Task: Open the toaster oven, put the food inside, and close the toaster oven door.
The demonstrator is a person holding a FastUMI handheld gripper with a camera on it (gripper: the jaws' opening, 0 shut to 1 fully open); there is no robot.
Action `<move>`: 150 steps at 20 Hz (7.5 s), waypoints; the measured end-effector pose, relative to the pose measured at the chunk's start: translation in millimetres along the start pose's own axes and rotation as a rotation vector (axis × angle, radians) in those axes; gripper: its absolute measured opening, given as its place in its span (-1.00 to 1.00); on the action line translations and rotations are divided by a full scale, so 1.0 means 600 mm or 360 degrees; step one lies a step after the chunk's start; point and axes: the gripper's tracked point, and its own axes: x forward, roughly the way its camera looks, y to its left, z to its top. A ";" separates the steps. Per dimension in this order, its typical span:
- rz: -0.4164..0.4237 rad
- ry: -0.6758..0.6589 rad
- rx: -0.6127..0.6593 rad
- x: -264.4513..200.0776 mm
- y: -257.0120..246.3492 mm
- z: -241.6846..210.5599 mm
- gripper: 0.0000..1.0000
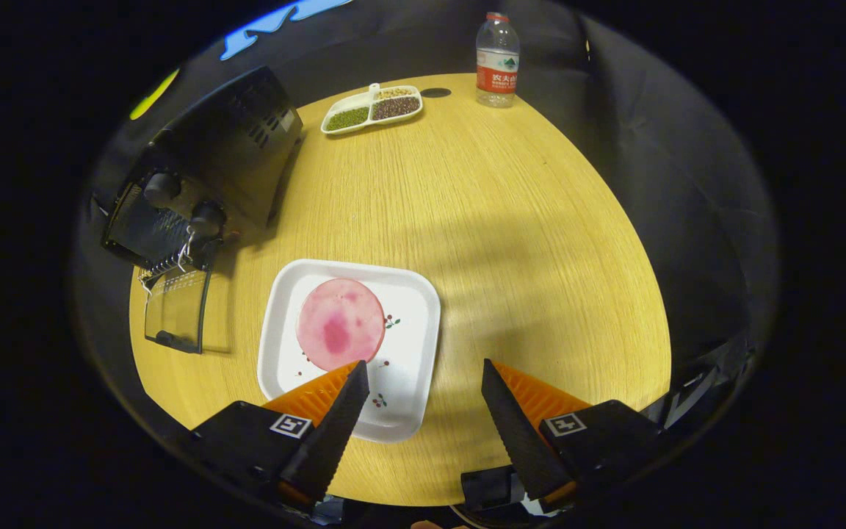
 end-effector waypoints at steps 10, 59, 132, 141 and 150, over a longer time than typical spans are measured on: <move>-0.0086 0.0165 -0.0010 0.015 -0.014 -0.015 0.42; 0.0552 -0.0227 0.0742 -0.211 0.173 -0.152 -0.96; 0.0968 -0.0540 0.0923 -0.060 0.660 0.071 0.96; 0.0804 -0.0567 0.0311 -0.081 0.636 -0.038 0.96; 0.0527 -0.0520 -0.0242 -0.070 0.587 -0.144 0.97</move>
